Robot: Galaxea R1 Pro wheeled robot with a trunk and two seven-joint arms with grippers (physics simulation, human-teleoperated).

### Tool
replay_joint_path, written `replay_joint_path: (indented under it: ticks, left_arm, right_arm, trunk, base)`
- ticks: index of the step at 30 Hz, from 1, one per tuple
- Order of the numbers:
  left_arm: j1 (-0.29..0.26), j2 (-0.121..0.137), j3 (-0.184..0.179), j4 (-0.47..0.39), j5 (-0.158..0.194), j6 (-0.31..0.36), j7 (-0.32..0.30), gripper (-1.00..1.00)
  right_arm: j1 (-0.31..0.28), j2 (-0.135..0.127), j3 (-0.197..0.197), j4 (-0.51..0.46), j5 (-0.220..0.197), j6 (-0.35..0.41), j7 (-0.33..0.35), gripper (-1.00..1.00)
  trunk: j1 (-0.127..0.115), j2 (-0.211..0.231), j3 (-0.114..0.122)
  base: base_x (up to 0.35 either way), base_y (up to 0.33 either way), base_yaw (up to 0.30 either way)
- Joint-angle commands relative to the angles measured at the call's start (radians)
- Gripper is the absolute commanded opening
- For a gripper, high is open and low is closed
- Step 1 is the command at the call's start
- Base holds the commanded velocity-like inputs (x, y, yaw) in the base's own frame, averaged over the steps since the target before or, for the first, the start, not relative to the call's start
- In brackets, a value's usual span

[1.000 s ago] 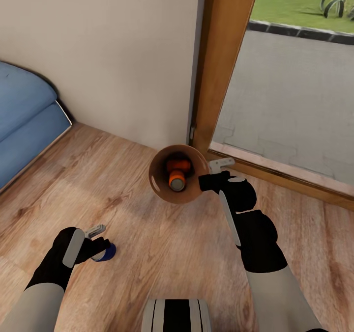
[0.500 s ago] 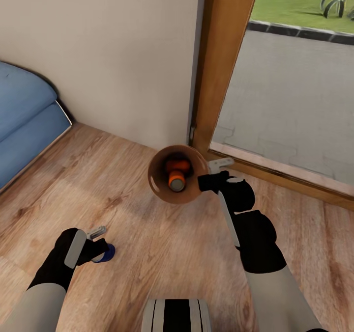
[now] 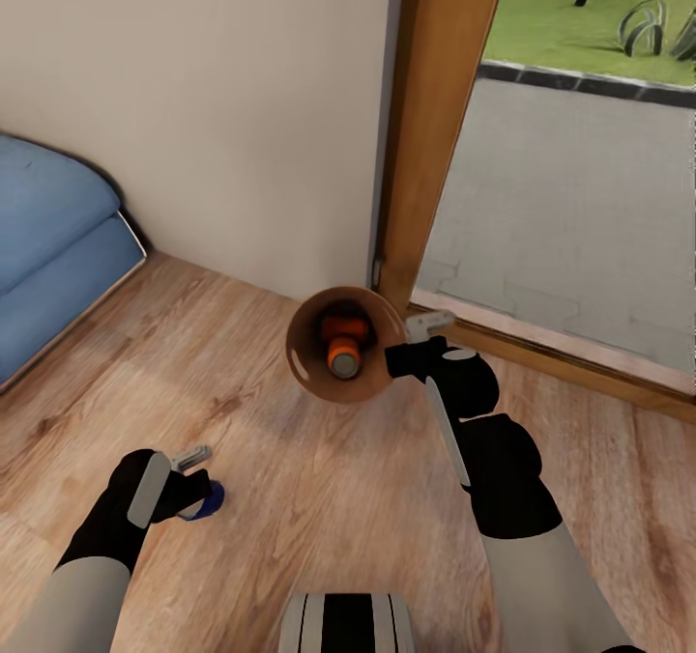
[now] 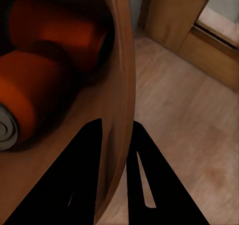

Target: Put the three can of soda from the living room inside the tash can in the kitchen.

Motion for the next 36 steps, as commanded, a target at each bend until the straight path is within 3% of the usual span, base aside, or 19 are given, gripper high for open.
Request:
replay_joint_path:
  ticks: [1, 21, 36]
  left_arm:
    - [0.000, 0.000, 0.000, 0.000, 0.000, 0.000, 0.000, -1.00]
    - [0.000, 0.000, 0.000, 0.000, 0.000, 0.001, 0.000, -1.00]
    - [0.000, 0.000, 0.000, -0.001, 0.000, 0.002, 0.000, -1.00]
  right_arm:
    - [0.000, 0.000, 0.000, 0.000, -0.008, 0.000, 0.004, -1.00]
    - [0.001, -0.002, 0.000, 0.006, -0.009, 0.000, 0.004, -1.00]
    - [0.003, 0.001, -0.003, 0.077, -0.011, 0.000, 0.004, -1.00]
  trunk:
    - [0.000, 0.000, 0.004]
    - [-0.009, 0.005, 0.081]
    - [-0.016, 0.008, 0.139]
  base:
    - [0.000, 0.000, 0.000]
    - [0.000, 0.000, 0.000]
    - [0.000, 0.000, 0.000]
